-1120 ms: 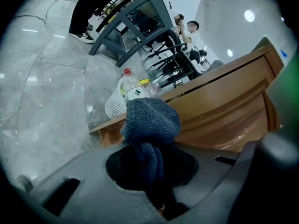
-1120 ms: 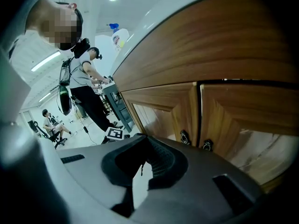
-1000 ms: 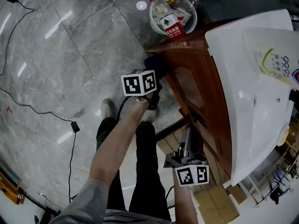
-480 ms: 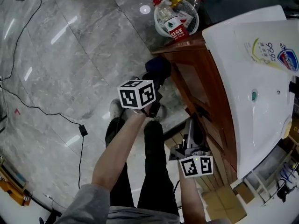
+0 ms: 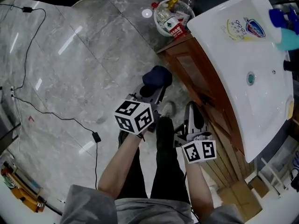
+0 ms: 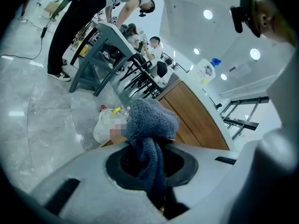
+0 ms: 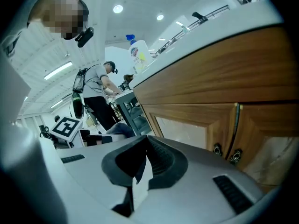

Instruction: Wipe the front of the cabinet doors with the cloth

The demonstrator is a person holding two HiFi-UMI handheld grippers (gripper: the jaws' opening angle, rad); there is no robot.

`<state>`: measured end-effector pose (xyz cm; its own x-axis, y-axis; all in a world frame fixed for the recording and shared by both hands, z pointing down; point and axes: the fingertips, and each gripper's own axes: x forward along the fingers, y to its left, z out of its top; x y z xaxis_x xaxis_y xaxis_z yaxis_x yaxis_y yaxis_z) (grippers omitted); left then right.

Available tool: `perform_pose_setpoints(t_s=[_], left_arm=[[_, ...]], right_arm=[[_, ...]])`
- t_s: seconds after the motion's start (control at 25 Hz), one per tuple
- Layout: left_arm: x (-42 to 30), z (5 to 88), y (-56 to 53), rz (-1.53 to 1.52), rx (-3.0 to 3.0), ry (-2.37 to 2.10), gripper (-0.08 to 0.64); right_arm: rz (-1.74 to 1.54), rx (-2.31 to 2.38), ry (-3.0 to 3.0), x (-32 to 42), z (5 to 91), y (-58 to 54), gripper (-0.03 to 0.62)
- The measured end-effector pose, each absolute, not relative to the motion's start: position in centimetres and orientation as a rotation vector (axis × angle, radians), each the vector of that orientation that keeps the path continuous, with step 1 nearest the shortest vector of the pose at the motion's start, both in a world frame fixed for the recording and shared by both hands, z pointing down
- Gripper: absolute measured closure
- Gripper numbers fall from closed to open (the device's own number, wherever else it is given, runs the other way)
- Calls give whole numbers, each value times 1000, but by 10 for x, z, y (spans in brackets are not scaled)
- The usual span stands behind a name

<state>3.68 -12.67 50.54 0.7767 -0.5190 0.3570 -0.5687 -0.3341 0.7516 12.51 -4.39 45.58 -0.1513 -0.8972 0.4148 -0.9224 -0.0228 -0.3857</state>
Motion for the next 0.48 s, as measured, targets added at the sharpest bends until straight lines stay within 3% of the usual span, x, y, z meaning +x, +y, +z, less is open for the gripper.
perform_pose_setpoints(t_s=[0.48], left_arm=[[26, 377, -114, 144, 2261, -827, 509]], right_arm=[[860, 2030, -2269, 107, 373, -47, 581]])
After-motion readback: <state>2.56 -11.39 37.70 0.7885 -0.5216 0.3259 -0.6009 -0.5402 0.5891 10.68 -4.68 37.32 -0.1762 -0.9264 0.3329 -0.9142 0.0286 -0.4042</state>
